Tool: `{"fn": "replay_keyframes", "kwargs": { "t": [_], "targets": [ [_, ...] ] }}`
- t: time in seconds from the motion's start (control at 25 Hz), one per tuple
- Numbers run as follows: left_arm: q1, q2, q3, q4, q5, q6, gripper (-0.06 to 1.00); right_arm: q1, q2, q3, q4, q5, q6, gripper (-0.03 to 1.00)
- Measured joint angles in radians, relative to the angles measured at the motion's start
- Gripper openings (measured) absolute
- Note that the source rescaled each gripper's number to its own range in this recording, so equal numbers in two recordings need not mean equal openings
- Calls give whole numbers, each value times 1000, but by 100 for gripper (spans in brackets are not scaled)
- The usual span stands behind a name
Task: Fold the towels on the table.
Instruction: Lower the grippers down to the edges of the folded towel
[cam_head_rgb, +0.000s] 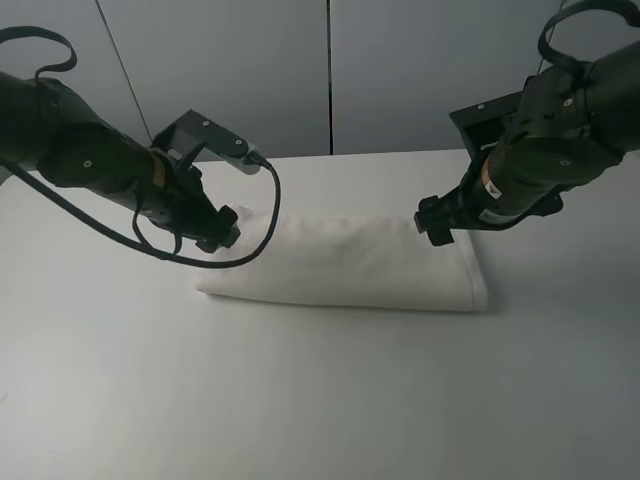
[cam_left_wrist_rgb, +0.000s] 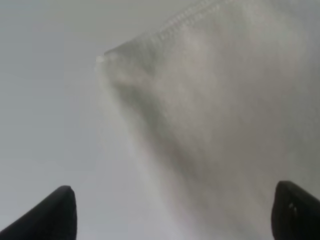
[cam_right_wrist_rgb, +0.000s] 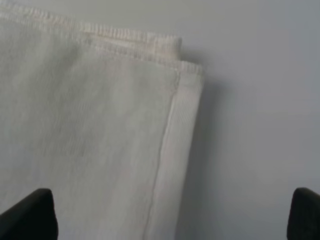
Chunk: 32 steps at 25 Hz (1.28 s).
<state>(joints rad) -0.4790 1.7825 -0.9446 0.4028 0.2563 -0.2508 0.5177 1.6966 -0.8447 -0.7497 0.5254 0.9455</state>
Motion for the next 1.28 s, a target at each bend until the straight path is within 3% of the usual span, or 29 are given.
{"fn": "replay_keyframes", "kwargs": {
  "t": [0.12, 0.24, 0.36, 0.56, 0.68, 0.8, 1.28],
  "targets": [
    [0, 2, -21, -46, 78, -40, 99, 0, 2, -10, 116, 18, -84, 100],
    [4, 19, -86, -68, 193, -50, 99, -5, 4, -63, 294, 91, -236, 100],
    [31, 49, -180, -124, 312, -46, 99, -21, 4, -125, 388, 161, -296, 100],
    [112, 133, -315, -321, 437, 92, 99, -42, 4, -177, 528, 222, -397, 100],
    [155, 195, -365, -419, 486, 166, 99, -53, 4, -177, 560, 246, -417, 100],
    [163, 240, -374, -449, 490, 207, 99, -57, 4, -177, 567, 265, -436, 100],
    [163, 352, -402, -450, 458, 225, 99, -59, 4, -177, 577, 280, -442, 100]
  ]
}}
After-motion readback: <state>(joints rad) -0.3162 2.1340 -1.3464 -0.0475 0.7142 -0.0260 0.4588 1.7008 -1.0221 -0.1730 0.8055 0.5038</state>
